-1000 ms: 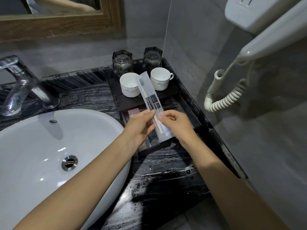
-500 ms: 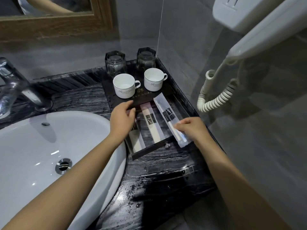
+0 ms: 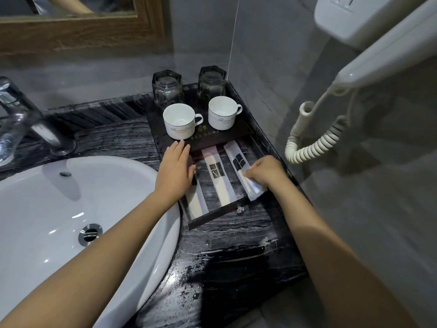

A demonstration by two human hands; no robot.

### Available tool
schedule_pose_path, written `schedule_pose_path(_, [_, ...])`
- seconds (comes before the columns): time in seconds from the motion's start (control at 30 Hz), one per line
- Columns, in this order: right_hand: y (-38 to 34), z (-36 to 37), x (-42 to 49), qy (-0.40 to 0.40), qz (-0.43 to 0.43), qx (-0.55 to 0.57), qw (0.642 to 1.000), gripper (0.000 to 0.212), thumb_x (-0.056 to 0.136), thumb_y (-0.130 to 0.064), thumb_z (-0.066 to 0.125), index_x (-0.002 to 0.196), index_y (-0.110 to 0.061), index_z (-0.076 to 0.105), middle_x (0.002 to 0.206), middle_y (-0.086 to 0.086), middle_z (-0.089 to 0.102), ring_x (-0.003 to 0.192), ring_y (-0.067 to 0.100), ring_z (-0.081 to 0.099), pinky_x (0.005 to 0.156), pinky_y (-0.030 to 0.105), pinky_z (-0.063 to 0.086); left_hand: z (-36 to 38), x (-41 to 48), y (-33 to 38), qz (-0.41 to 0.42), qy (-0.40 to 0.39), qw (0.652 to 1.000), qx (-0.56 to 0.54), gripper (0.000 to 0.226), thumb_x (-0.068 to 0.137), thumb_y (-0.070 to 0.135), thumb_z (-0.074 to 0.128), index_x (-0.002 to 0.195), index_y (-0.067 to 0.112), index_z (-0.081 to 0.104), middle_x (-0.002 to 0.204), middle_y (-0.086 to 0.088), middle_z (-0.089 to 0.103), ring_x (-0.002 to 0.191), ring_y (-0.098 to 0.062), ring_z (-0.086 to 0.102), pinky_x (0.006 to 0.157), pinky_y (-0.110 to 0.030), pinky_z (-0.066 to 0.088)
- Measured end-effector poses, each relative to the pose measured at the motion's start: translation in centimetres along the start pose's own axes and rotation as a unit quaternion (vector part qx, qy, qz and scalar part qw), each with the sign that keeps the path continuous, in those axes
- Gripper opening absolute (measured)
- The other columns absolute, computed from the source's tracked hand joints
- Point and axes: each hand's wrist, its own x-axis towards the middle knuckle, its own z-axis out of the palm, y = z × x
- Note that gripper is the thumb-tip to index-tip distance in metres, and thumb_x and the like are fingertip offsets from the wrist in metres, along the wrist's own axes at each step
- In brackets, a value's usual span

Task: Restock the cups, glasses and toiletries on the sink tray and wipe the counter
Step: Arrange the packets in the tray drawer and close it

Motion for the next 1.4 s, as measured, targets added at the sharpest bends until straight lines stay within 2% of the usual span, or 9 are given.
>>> schedule_pose_path(0.2, [-0.8,1.7,3.3,-0.016,0.038,-0.067,0.997,0.033,0.08,-0.013,0.061,0.056,-0.01,0.039,0.061,0.009,0.045,0.053,0.021,0.048,0.045,0.021,0.037,-0.2,-0.1,-0.5,0.015,-0.002,1.0,-0.008,0.055,0.091,0.018,0.051,0.14,0.002,0.033,0.151,-0.018,0.029,0.142,-0.031,0.022,0.119,-0.038,0.012])
schedule_pose_path(0.37, [0.0,2.4,3.6,-0.004,0.049,-0.084,0.995,0.021,0.081,-0.01,0.058,0.063,-0.007,0.047,0.069,0.007,0.053,0.052,0.018,0.049,0.042,0.018,0.032,-0.1,-0.2,-0.8,0.017,0.002,1.0,-0.015,0.054,0.091,0.018,0.052,0.14,0.002,0.033,0.151,-0.018,0.029,0.142,-0.031,0.022,0.119,-0.037,0.013])
schedule_pose_path(0.5, [0.5,2.7,3.7,0.017,0.04,-0.102,0.994,0.005,0.084,-0.007,0.056,0.079,-0.006,0.056,0.087,0.012,0.056,0.075,0.027,0.059,0.062,0.024,0.042,0.1,-0.2,-0.8,0.021,0.006,1.0,-0.009,0.055,0.091,0.018,0.052,0.14,0.002,0.033,0.15,-0.018,0.029,0.142,-0.032,0.022,0.119,-0.039,0.014])
schedule_pose_path(0.63, [1.2,2.6,3.8,0.023,0.04,-0.111,0.993,0.011,0.085,-0.004,0.053,0.074,-0.005,0.054,0.085,0.012,0.056,0.073,0.027,0.055,0.064,0.026,0.043,0.2,-0.2,-0.8,0.022,0.008,1.0,-0.003,0.056,0.091,0.018,0.052,0.14,0.002,0.032,0.151,-0.018,0.029,0.142,-0.032,0.022,0.119,-0.039,0.014])
schedule_pose_path(0.77, [1.2,2.2,3.9,0.007,0.013,-0.097,0.995,0.005,0.085,-0.003,0.058,0.088,-0.006,0.061,0.098,0.013,0.061,0.084,0.028,0.06,0.072,0.031,0.05,0.2,-0.2,-0.8,0.021,0.008,1.0,-0.006,0.056,0.091,0.018,0.052,0.141,0.003,0.032,0.151,-0.017,0.029,0.142,-0.031,0.021,0.119,-0.04,0.014])
schedule_pose_path(0.97, [1.2,1.9,3.8,0.012,-0.012,-0.112,0.994,0.016,0.085,-0.003,0.06,0.101,-0.001,0.064,0.113,0.016,0.065,0.095,0.029,0.064,0.082,0.035,0.053,0.2,-0.2,-0.9,0.023,0.006,1.0,-0.005,0.057,0.091,0.019,0.052,0.141,0.004,0.031,0.152,-0.016,0.027,0.143,-0.03,0.02,0.119,-0.039,0.013])
schedule_pose_path(1.13, [1.1,3.2,2.3,0.12,-0.098,-0.23,0.961,0.045,0.087,-0.02,0.065,0.127,-0.007,0.048,0.13,0.014,0.051,0.118,0.031,0.051,0.088,0.039,0.048,0.2,-0.2,-1.0,0.025,0.005,1.0,-0.001,0.059,0.09,0.019,0.053,0.142,0.004,0.03,0.152,-0.016,0.027,0.143,-0.03,0.019,0.119,-0.039,0.012])
schedule_pose_path(1.27, [0.9,4.4,2.2,0.076,-0.086,-0.255,0.96,0.062,0.084,-0.028,0.07,0.134,-0.004,0.041,0.138,0.014,0.044,0.126,0.031,0.043,0.093,0.041,0.046,0.2,-0.3,-1.0,0.026,0.003,1.0,0.003,0.059,0.089,0.018,0.054,0.141,0.003,0.03,0.152,-0.017,0.028,0.142,-0.031,0.02,0.119,-0.04,0.013])
schedule_pose_path(1.4, [1.2,4.3,2.5,0.065,-0.077,-0.252,0.963,0.054,0.086,-0.015,0.066,0.133,-0.004,0.041,0.139,0.015,0.04,0.128,0.031,0.04,0.095,0.04,0.045,0.1,-0.3,-1.0,0.033,-0.002,0.999,0.003,0.06,0.089,0.017,0.055,0.141,0.003,0.03,0.152,-0.017,0.027,0.142,-0.031,0.02,0.119,-0.039,0.013])
